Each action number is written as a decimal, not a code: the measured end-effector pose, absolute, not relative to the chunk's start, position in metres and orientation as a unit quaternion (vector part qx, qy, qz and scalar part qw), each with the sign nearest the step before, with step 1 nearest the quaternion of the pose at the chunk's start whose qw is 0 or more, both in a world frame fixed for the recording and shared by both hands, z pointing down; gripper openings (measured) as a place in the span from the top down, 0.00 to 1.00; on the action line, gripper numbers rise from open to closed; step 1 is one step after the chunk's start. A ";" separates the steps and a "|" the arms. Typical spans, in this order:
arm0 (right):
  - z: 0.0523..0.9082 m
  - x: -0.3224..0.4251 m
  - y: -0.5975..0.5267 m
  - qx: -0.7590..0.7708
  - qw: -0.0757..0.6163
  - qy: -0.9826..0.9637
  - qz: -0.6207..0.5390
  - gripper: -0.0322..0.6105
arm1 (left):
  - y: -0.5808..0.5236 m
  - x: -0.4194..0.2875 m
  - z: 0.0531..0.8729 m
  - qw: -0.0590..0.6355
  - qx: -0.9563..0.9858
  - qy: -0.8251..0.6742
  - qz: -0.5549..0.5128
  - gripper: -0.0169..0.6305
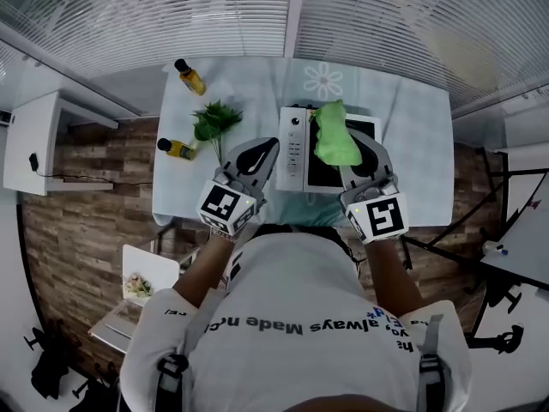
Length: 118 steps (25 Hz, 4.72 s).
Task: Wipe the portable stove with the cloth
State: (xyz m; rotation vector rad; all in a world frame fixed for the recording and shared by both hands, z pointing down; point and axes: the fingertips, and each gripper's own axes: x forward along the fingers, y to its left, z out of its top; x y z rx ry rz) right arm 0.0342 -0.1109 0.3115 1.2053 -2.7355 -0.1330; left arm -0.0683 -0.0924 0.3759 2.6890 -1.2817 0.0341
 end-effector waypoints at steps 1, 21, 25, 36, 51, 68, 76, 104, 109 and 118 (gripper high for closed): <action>0.324 0.031 -0.117 0.400 0.091 -0.911 -0.050 0.91 | -0.098 -0.070 0.390 0.085 0.899 -0.430 0.019 0.95; 0.590 -0.037 -0.222 0.263 0.483 -0.813 -0.192 0.91 | -0.150 -0.058 0.581 0.213 0.893 -0.373 0.135 0.95; 0.607 -0.034 -0.221 0.253 0.498 -0.810 -0.179 0.91 | -0.145 -0.057 0.592 0.218 0.891 -0.370 0.149 0.95; 0.606 -0.031 -0.169 0.213 0.507 -0.823 -0.143 0.91 | -0.137 -0.075 0.579 0.216 0.886 -0.392 0.126 0.95; 0.605 -0.046 -0.059 0.127 0.539 -0.818 -0.158 0.91 | -0.147 -0.060 0.576 0.190 0.896 -0.373 0.151 0.95; 0.607 0.019 0.012 0.087 0.503 -0.857 -0.073 0.91 | -0.133 -0.026 0.602 0.195 0.898 -0.334 0.209 0.95; 0.609 0.071 -0.012 0.106 0.509 -0.854 -0.008 0.91 | -0.128 -0.026 0.605 0.201 0.893 -0.343 0.211 0.95; 0.548 0.198 -0.072 0.246 0.462 -0.852 0.032 0.91 | -0.128 -0.025 0.607 0.172 0.882 -0.356 0.257 0.95; 0.574 0.228 -0.084 0.271 0.507 -0.818 0.021 0.91 | -0.127 -0.025 0.607 0.179 0.882 -0.353 0.257 0.95; 0.608 0.221 -0.102 0.292 0.503 -0.812 0.047 0.91 | -0.127 -0.025 0.606 0.181 0.883 -0.349 0.256 0.95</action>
